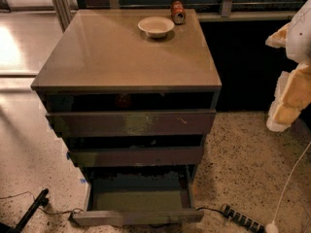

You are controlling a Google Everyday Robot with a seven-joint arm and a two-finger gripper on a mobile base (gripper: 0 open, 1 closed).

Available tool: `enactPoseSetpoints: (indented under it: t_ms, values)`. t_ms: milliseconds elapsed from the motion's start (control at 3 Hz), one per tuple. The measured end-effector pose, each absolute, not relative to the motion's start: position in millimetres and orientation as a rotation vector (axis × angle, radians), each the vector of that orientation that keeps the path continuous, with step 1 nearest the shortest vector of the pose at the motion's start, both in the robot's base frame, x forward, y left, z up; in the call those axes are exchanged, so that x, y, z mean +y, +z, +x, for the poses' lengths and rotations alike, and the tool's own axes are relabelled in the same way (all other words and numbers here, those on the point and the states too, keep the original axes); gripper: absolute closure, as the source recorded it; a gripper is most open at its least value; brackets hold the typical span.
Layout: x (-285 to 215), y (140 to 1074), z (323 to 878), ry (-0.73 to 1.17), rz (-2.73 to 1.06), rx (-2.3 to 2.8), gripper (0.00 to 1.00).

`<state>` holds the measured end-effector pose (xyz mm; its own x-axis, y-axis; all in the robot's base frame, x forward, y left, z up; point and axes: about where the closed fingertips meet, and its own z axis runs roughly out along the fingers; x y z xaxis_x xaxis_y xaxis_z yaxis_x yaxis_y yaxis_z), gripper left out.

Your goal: Close bottom drawer

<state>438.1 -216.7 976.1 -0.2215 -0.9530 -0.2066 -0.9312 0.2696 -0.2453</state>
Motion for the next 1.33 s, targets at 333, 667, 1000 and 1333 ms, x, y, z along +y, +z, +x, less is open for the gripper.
enactPoseSetpoints:
  t_ms: [333, 667, 1000, 1333]
  values:
    - [-216.7, 976.1, 438.1, -0.098, -1.725, 2.232, 0.0]
    - [-216.7, 976.1, 438.1, -0.098, -1.725, 2.232, 0.06]
    - [-216.7, 976.2, 438.1, -0.098, -1.725, 2.232, 0.29]
    - [-216.7, 976.2, 438.1, -0.098, -1.725, 2.232, 0.52]
